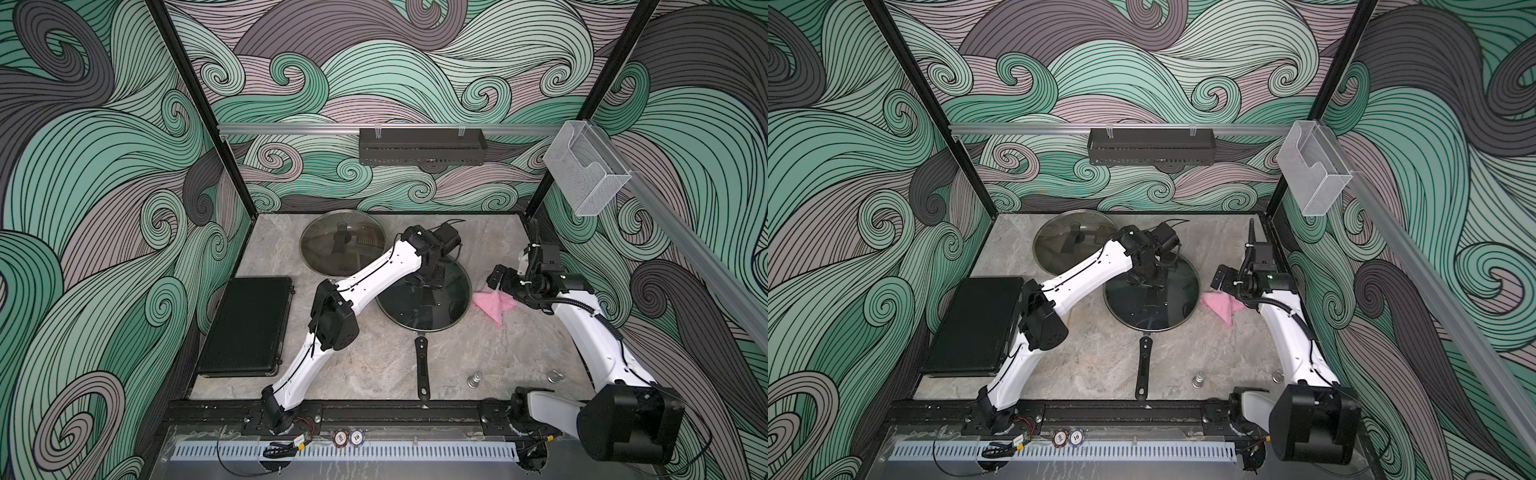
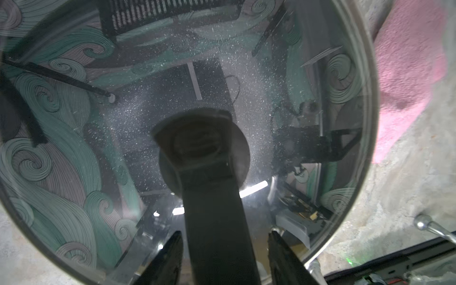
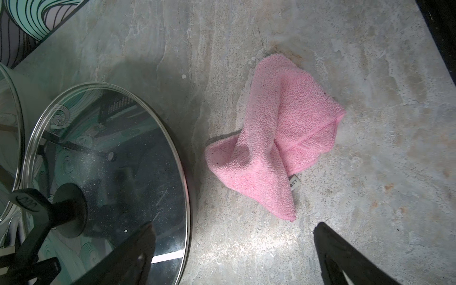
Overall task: Wipe the pot lid with a cloth
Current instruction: Pick up the pot lid from the cooking pot.
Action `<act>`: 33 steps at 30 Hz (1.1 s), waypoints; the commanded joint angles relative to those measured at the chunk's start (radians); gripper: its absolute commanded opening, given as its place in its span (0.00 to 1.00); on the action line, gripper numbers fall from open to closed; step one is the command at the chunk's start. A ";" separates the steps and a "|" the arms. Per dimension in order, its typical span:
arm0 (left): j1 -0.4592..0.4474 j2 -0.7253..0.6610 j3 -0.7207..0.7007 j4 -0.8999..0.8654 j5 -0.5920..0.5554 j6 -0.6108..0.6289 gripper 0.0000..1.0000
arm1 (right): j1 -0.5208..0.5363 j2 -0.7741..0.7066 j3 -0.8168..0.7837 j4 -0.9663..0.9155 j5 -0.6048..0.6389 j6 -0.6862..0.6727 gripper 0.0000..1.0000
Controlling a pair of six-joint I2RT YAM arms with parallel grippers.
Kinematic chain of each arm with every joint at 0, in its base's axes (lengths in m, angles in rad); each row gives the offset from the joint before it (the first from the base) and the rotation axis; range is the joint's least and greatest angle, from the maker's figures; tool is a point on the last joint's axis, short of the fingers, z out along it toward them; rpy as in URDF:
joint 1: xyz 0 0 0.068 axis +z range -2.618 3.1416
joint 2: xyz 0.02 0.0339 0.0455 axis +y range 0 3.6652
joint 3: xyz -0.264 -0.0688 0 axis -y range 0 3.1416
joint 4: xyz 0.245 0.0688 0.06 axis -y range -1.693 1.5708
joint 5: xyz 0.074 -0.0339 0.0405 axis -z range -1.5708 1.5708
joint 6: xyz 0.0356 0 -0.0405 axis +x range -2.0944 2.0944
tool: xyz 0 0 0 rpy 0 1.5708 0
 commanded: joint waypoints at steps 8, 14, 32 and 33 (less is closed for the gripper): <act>-0.006 0.034 0.045 -0.087 -0.028 -0.024 0.29 | -0.006 -0.005 -0.040 -0.017 0.056 -0.009 0.99; -0.006 0.044 0.048 -0.097 -0.040 -0.024 0.26 | -0.006 -0.007 -0.036 -0.015 0.059 -0.008 0.99; 0.008 -0.087 0.110 0.074 -0.083 0.043 0.00 | -0.010 -0.015 -0.090 0.050 0.081 0.011 0.99; 0.015 -0.100 0.110 0.094 -0.070 0.045 0.00 | -0.011 -0.014 -0.091 0.056 0.079 0.012 0.99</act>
